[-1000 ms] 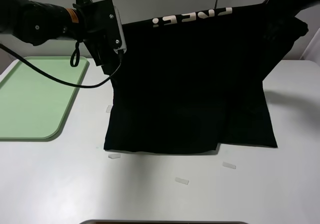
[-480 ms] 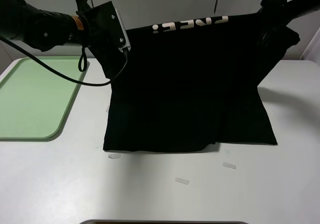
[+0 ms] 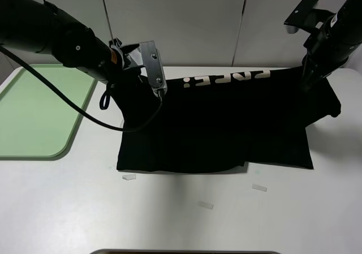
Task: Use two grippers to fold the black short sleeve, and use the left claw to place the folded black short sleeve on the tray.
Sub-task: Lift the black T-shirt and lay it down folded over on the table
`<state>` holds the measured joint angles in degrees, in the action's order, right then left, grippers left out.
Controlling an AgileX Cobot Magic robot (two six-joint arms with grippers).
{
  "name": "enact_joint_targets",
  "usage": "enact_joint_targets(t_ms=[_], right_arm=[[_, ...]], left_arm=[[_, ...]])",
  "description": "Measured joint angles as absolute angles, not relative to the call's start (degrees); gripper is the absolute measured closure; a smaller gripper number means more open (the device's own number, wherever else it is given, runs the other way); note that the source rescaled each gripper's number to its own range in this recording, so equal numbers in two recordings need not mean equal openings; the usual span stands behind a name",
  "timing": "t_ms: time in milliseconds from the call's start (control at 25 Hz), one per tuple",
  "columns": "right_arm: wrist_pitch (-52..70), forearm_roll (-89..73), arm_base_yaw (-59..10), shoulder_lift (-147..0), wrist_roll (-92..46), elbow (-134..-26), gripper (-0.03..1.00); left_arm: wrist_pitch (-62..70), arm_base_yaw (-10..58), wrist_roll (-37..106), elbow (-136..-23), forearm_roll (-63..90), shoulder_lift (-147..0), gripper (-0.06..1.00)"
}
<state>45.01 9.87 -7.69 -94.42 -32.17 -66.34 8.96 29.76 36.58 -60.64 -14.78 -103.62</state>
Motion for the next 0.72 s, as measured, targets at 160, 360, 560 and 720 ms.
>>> enact_joint_targets(t_ms=[160,360,560,720], right_arm=[[48.73,8.09,-7.69,-94.36,-32.17,-66.34,0.97],[53.32,6.65,-7.69,-94.33,-32.17,-66.34,0.97],[58.35,5.8,-7.69,-94.33,-32.17,-66.34,0.97],[61.94,4.34,-7.69,-94.33,-32.17,-66.34,0.97]], left_arm=[[12.96,30.01,36.44,-60.78,-13.06,-103.62,0.93],[16.85,30.01,36.37,-60.99,-5.92,-103.57,0.93],[21.04,30.01,36.37,-60.99,1.54,-103.57,0.93],[24.45,30.01,36.37,-60.99,4.18,-103.57,0.93]])
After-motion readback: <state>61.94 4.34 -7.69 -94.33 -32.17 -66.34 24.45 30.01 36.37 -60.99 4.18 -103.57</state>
